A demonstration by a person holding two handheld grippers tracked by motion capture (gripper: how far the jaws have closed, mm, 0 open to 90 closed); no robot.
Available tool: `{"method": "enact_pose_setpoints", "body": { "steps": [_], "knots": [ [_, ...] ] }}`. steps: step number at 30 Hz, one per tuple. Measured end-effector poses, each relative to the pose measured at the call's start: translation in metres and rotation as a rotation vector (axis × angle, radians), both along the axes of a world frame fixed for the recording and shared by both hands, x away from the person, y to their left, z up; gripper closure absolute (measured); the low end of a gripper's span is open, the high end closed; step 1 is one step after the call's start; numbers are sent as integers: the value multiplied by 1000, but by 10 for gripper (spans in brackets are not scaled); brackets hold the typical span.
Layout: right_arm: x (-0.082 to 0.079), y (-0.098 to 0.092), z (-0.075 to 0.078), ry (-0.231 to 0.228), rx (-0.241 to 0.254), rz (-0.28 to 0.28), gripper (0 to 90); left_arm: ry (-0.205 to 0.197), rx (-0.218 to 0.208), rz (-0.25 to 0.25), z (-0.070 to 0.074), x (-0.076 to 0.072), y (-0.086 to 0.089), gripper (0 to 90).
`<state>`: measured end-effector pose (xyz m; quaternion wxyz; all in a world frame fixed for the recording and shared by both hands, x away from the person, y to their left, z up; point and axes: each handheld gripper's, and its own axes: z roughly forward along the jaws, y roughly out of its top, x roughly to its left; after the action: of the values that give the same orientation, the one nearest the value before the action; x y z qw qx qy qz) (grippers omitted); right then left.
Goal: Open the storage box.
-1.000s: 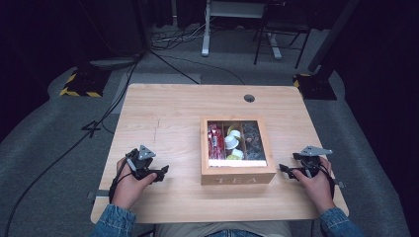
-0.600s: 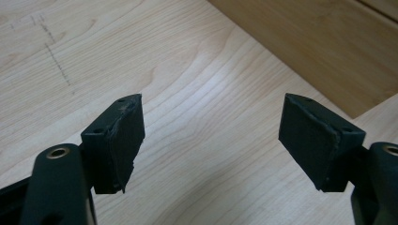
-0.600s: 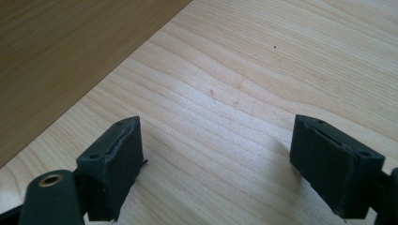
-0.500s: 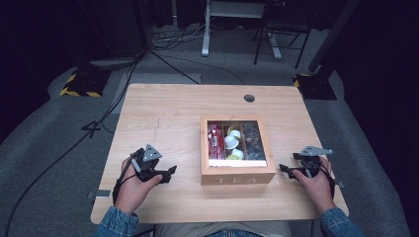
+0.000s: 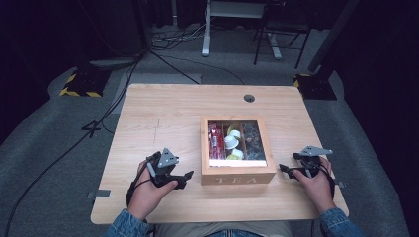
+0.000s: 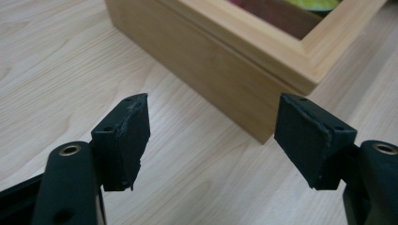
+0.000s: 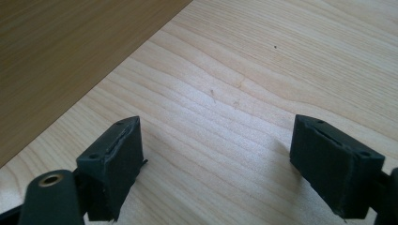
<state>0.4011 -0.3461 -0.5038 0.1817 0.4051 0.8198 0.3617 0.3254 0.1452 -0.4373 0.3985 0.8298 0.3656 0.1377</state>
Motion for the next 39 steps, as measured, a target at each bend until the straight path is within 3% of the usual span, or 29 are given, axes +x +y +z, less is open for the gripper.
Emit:
{"method": "enact_pose_setpoints", "body": {
  "steps": [7, 10, 16, 22, 25, 29, 39],
  "knots": [
    [0, 0, 0, 0, -1, 1, 174, 4, -25, -33, -10, -3, -18, 306],
    [0, 0, 0, 0, -1, 1, 174, -3, 0, -29, -13, -4, -20, 343],
    [0, 0, 0, 0, 0, 1, 176, 4, -25, -39, -15, -6, -20, 427],
    [0, 0, 0, 0, 0, 1, 175, 27, -36, -84, -16, -13, -26, 490],
    [0, 0, 0, -1, 0, 2, 175, 16, -38, -105, -17, -15, -30, 535],
    [0, 0, 0, 0, 0, 1, 175, -16, -39, -110, -18, -15, -31, 727],
    [-1, 0, 0, 0, 5, 12, 211, -24, -28, -125, -17, -17, -32, 796]
  ]
}}
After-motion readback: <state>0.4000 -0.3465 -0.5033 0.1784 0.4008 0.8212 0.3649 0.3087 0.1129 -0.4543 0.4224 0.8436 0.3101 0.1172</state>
